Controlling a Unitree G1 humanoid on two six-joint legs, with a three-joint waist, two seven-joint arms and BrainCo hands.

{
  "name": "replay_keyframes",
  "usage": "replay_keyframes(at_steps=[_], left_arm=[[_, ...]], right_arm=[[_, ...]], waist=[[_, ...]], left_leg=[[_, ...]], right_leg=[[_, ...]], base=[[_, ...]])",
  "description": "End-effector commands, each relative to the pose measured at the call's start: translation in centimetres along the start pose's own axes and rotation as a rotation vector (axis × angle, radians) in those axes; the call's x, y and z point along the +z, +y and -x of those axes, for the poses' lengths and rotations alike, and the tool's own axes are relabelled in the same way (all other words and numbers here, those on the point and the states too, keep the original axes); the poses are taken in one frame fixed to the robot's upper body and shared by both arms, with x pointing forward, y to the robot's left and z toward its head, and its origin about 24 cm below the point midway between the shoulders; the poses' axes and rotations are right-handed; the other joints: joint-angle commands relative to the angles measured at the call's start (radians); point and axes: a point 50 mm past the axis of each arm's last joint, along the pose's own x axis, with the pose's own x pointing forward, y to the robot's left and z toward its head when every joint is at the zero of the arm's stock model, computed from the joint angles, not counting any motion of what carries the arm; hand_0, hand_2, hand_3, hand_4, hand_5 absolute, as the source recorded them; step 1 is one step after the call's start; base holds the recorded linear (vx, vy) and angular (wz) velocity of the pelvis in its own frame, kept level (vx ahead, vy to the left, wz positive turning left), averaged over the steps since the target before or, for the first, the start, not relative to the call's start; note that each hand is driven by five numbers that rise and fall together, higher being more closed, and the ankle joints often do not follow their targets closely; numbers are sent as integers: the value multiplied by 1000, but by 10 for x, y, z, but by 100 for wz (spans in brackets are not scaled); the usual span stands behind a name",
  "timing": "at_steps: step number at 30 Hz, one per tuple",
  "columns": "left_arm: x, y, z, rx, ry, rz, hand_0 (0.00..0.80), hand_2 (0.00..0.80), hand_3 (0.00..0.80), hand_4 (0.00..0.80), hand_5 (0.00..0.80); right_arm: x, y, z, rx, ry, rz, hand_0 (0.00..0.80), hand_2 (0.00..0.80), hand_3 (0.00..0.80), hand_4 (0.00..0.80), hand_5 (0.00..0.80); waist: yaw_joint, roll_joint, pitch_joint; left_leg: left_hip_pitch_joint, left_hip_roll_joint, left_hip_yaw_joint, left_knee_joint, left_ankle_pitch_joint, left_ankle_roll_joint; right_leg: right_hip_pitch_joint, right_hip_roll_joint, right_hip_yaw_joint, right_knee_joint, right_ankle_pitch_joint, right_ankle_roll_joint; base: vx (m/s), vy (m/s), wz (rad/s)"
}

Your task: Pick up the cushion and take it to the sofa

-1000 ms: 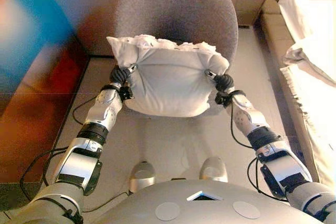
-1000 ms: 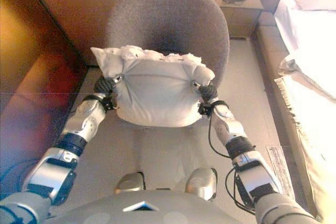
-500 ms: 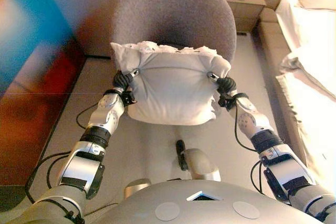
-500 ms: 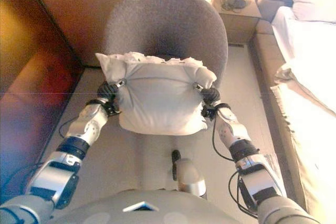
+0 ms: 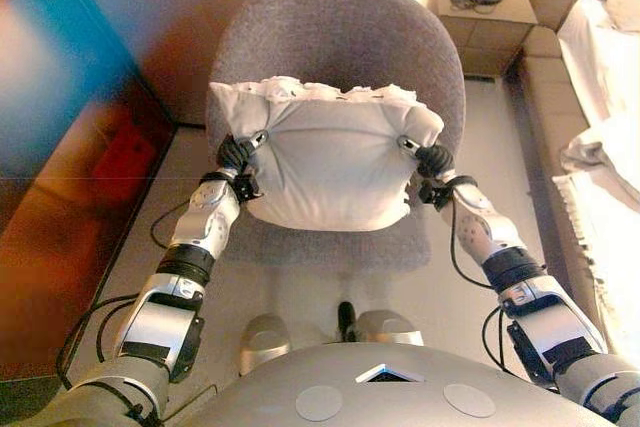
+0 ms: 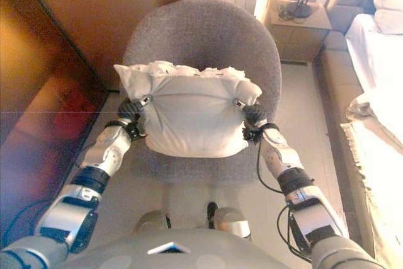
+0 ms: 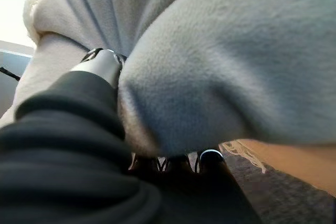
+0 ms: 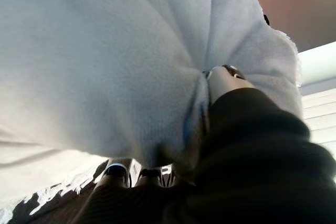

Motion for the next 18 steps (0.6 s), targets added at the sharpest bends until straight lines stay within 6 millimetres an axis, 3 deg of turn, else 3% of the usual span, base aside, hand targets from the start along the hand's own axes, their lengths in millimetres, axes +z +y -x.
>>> replay_keyframes(at_steps=[1,3,5,7,10,14,16,18], left_arm=[[58,-14,-9,-108,-227,-11,800,800,800,800,800],[58,-14,-10,-103,-220,-26,800,800,800,800,800],[58,-12,-11,-85,-219,-31,800,800,800,800,800],[57,-11,-14,-71,-211,-4,800,800,800,800,800],[51,-14,-15,-70,-185,-15,800,800,800,800,800],[49,-20,-16,-89,-171,-58,800,800,800,800,800],[53,-24,-16,-105,-183,-68,800,800,800,800,800],[55,-23,-16,-104,-186,-62,800,800,800,800,800]], right_arm=[[50,41,-15,135,-208,-90,800,800,800,800,800],[50,40,-16,114,-216,-99,800,800,800,800,800],[47,39,-15,54,-228,-121,800,800,800,800,800],[46,37,-16,0,-241,-166,800,800,800,800,800],[42,41,-20,-39,-239,-200,800,800,800,800,800],[51,38,-20,-68,-253,-184,800,800,800,800,800],[63,34,-22,-67,-266,-169,800,800,800,800,800],[71,30,-25,-58,-268,-138,800,800,800,800,800]], waist=[[8,13,-56],[10,25,-55],[10,43,-44],[3,59,-22],[10,45,-12],[-7,18,-15],[-13,5,-5],[-6,-3,3]], left_leg=[[29,-28,82,12,33,-13],[39,-44,83,10,19,2],[40,-67,97,23,-6,34],[62,-70,92,51,-39,47],[96,-85,78,52,-53,38],[112,-87,41,49,-74,1],[101,-64,30,73,-92,-15],[97,-31,40,106,-111,-28]], right_leg=[[7,-141,-125,96,-30,156],[-15,-164,-135,170,-33,169],[-91,-202,-152,368,12,174],[-177,-216,-132,527,48,161],[-159,-241,-153,417,70,155],[-128,-250,-92,140,95,185],[-143,-255,-53,97,119,206],[-136,-261,-68,92,105,223]], base=[[101,189,-60],[54,175,-54],[23,225,2],[64,157,2],[177,-69,11],[168,-215,12],[116,-219,32],[132,-180,39]])
